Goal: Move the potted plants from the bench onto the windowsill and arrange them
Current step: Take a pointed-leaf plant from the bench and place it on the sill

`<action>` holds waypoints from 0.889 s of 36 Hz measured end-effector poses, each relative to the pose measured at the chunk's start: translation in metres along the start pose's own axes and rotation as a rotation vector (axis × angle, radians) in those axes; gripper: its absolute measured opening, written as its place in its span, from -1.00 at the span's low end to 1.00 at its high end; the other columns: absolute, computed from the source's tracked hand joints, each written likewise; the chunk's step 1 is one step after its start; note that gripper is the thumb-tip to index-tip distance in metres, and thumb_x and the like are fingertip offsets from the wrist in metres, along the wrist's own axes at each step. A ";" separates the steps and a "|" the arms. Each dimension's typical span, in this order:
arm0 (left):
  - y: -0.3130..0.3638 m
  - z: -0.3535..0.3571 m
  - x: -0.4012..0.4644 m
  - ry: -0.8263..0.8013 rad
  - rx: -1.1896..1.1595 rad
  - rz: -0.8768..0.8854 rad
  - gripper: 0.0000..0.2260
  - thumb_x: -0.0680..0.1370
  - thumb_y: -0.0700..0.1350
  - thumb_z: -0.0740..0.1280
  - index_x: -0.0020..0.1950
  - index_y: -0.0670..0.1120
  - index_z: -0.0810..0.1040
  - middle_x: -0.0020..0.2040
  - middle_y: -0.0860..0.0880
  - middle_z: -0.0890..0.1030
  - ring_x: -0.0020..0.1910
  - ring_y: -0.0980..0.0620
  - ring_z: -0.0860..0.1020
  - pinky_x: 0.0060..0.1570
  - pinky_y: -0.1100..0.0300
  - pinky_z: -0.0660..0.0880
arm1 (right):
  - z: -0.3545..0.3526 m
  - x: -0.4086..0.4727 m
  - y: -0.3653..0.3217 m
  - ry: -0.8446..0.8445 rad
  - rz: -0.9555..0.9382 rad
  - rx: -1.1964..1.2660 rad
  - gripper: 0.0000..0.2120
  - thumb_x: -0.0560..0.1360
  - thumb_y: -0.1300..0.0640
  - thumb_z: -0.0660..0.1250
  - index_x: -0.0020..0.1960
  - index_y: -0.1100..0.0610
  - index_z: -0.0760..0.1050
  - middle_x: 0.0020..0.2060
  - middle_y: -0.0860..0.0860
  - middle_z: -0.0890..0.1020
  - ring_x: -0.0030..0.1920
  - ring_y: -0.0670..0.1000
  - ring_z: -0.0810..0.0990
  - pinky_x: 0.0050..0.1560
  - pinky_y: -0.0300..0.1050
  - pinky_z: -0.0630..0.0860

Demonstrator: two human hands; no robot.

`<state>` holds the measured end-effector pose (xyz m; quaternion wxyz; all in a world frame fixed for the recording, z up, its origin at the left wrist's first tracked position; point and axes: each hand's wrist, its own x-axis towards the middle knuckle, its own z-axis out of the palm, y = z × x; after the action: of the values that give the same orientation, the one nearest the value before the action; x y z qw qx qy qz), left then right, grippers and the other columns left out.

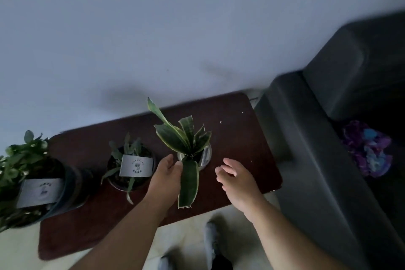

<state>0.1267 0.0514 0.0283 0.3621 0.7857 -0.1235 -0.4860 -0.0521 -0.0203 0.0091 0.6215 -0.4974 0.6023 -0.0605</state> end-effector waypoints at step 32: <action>0.047 -0.019 -0.046 0.029 -0.110 0.089 -0.85 0.63 -0.05 0.29 0.12 0.15 0.62 -0.08 0.16 0.73 -0.10 0.18 0.69 -0.03 0.16 0.60 | -0.003 -0.032 -0.081 -0.123 -0.248 -0.047 -0.71 0.66 0.12 0.30 0.17 -0.26 0.63 0.08 -0.22 0.72 0.09 -0.20 0.67 0.16 -0.14 0.57</action>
<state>0.1281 0.0520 0.0964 0.4279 0.7652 -0.1262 -0.4642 -0.0204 -0.0408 0.0876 0.6333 -0.5851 0.4981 -0.0921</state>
